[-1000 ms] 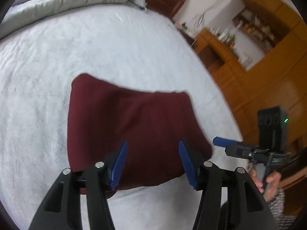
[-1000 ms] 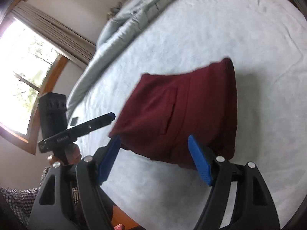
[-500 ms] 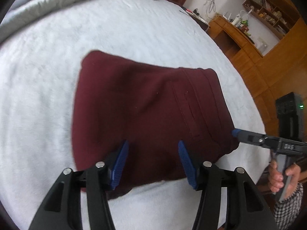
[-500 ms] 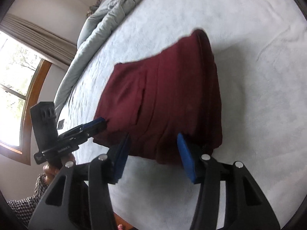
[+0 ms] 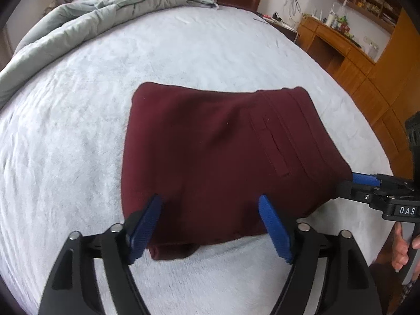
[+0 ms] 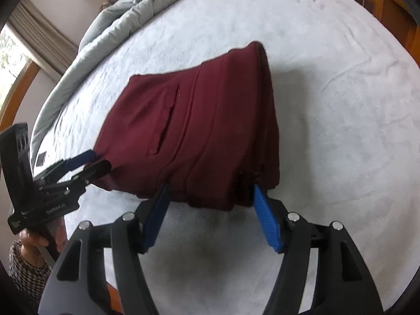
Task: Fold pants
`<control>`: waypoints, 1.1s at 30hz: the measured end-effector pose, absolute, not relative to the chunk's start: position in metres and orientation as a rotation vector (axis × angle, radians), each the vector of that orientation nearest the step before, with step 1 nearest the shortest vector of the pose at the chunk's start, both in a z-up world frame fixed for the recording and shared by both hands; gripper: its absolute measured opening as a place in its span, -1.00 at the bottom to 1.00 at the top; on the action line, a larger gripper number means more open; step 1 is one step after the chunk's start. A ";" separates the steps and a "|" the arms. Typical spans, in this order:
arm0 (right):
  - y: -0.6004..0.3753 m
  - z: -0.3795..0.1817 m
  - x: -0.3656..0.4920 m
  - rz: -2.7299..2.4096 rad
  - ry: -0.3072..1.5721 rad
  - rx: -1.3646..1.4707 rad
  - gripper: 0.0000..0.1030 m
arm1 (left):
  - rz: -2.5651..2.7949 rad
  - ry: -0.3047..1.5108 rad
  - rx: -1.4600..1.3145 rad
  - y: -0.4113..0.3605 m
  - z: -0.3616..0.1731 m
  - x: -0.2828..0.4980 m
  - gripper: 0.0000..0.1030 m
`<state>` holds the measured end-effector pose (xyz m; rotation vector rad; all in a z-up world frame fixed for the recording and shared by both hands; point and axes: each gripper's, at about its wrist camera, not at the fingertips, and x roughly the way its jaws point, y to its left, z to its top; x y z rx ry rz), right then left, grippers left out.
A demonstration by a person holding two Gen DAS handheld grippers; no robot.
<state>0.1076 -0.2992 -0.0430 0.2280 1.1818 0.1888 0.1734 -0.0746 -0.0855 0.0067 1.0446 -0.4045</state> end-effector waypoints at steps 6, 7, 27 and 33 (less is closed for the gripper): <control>-0.300 -0.025 0.096 0.158 1.156 0.268 0.37 | -0.318 1.051 -0.034 -0.067 -0.081 0.163 0.72; -0.298 -0.025 0.095 0.153 1.157 0.272 0.40 | -0.309 1.054 -0.034 -0.065 -0.080 0.161 0.72; -0.265 -0.003 0.060 0.065 1.148 0.203 0.73 | -0.180 1.015 0.080 -0.048 -0.048 0.108 0.72; -0.254 -0.004 0.052 0.061 1.159 0.172 0.73 | -0.180 1.008 0.084 -0.047 -0.044 0.096 0.74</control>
